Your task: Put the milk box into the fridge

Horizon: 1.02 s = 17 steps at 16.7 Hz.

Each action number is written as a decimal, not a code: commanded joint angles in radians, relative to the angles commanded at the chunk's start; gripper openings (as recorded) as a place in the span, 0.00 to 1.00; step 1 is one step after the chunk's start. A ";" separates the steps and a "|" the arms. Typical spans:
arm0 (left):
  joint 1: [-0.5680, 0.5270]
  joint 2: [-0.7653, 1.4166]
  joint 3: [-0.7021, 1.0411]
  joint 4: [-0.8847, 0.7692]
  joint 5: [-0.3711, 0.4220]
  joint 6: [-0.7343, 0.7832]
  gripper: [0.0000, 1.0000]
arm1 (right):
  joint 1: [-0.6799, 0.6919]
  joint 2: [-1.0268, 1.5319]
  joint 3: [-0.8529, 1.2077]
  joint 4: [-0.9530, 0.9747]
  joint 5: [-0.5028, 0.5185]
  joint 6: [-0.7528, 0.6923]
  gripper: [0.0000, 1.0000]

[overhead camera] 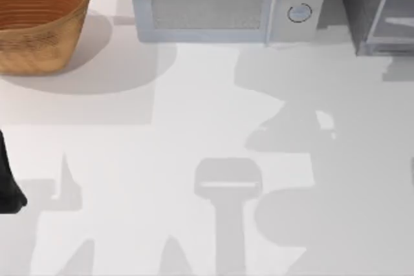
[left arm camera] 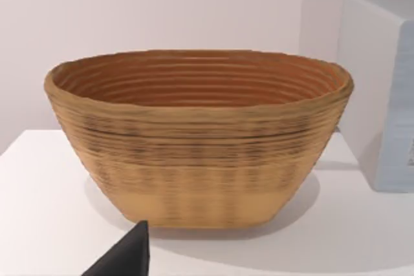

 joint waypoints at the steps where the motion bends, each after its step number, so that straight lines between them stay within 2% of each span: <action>1: 0.000 0.000 0.000 0.000 0.000 0.000 1.00 | -0.012 0.100 0.042 0.052 -0.011 0.000 0.00; 7: 0.000 0.000 0.000 0.000 0.000 0.000 1.00 | -0.061 0.480 0.219 0.268 -0.058 -0.003 0.00; 17: 0.000 0.000 0.000 0.000 0.000 0.000 1.00 | -0.056 0.554 0.276 0.260 -0.061 -0.001 0.00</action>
